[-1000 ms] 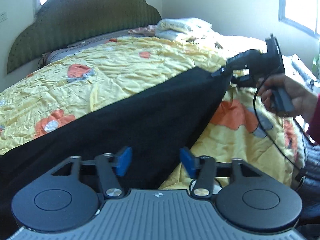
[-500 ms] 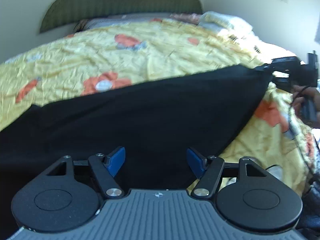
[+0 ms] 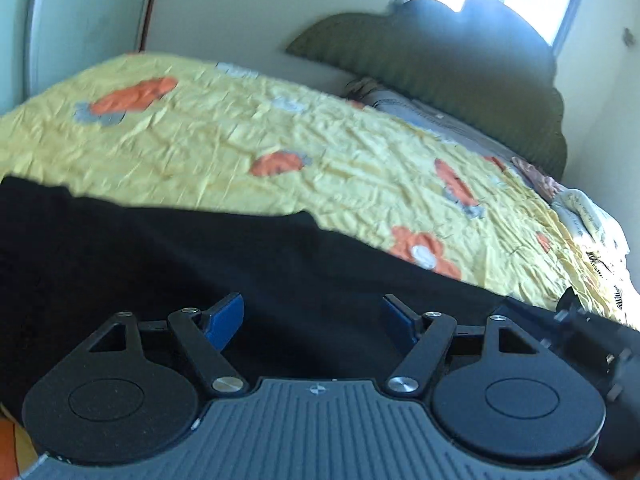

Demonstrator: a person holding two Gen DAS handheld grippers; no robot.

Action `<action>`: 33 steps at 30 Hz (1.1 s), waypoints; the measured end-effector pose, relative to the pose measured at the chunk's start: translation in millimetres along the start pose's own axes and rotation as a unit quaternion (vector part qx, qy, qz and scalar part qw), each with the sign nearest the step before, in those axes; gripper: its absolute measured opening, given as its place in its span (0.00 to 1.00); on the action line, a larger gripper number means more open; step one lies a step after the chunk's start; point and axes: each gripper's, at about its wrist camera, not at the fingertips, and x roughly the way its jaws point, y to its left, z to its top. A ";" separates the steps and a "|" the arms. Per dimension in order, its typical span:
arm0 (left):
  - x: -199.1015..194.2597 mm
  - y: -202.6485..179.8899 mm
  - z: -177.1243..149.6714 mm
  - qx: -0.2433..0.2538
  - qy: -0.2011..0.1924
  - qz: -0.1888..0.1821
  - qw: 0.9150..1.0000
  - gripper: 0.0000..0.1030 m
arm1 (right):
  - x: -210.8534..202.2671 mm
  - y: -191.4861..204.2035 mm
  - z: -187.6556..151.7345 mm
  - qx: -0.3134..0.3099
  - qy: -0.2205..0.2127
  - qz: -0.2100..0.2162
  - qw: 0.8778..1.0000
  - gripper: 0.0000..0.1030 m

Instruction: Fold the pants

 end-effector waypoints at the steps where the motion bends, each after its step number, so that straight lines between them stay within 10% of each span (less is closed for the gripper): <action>1: -0.7 3.0 -1.4 -0.003 0.002 -0.002 1.000 0.75 | 3.5 10.7 -3.2 -0.009 0.010 0.013 1.000 0.15; 4: -5.6 6.0 -5.5 0.006 -0.006 -0.006 1.000 0.75 | -6.8 -3.6 -10.1 0.048 0.008 0.021 0.999 0.15; 8: 4.1 -2.9 -11.6 -0.001 0.011 -0.030 0.999 0.76 | -32.4 -70.9 -30.8 0.145 0.040 -0.093 0.984 0.29; 11: 13.7 -16.1 -18.9 0.001 0.033 -0.056 0.998 0.76 | -46.1 -97.0 -52.8 0.081 0.082 -0.223 0.968 0.68; 14: 18.4 -34.7 -25.9 0.029 0.043 -0.061 0.997 0.76 | -46.1 -116.8 -74.6 0.000 0.115 -0.269 0.956 0.71; 18: 14.1 -51.4 -33.8 0.073 0.045 -0.072 0.994 0.78 | -98.4 -204.8 -112.5 0.175 0.103 -0.415 0.887 0.81; 22: 19.5 -61.9 -36.1 0.090 0.054 -0.070 0.992 0.78 | -205.6 -251.8 -167.7 0.440 -0.024 -0.499 0.746 0.89; 26: 27.3 -73.0 -37.5 0.081 0.069 -0.089 0.990 0.78 | -232.3 -263.0 -197.0 0.579 -0.101 -0.319 0.743 0.89; 30: 26.5 -90.7 -42.8 0.106 0.071 -0.101 0.987 0.78 | -200.0 -268.0 -230.8 0.718 -0.104 -0.132 0.675 0.88; 33: 24.0 -107.9 -44.3 0.140 0.070 -0.115 0.981 0.78 | -187.6 -262.6 -218.3 0.683 -0.068 -0.145 0.712 0.89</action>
